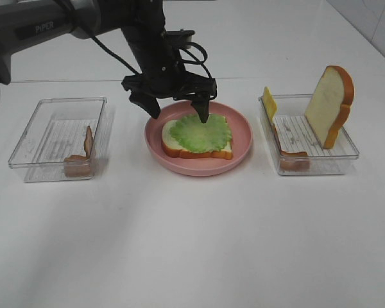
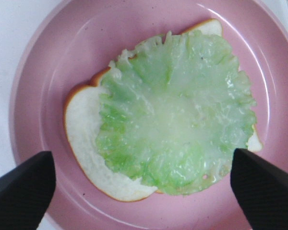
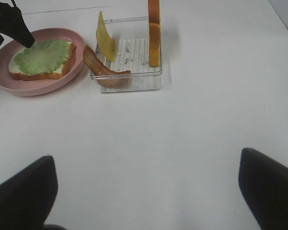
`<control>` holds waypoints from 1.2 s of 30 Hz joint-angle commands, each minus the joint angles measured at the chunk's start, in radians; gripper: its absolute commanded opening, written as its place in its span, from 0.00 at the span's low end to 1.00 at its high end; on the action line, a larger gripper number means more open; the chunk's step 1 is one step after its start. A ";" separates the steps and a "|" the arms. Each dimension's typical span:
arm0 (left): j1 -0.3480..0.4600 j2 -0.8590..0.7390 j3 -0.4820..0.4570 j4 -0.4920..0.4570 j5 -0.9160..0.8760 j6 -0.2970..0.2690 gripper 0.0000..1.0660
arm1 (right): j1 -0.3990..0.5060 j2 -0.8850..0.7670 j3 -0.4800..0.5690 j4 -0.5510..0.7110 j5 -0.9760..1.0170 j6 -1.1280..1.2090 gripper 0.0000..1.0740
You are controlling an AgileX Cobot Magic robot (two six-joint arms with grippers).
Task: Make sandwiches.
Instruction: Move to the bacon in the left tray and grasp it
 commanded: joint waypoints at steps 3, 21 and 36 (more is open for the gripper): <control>-0.001 -0.015 -0.120 0.031 0.216 0.000 0.95 | -0.006 -0.032 0.002 0.000 -0.010 -0.010 0.89; 0.145 -0.455 0.355 0.037 0.211 0.030 0.94 | -0.006 -0.031 0.002 0.009 -0.010 -0.010 0.89; 0.173 -0.498 0.559 0.076 0.211 0.011 0.94 | -0.006 -0.031 0.002 0.009 -0.010 -0.010 0.89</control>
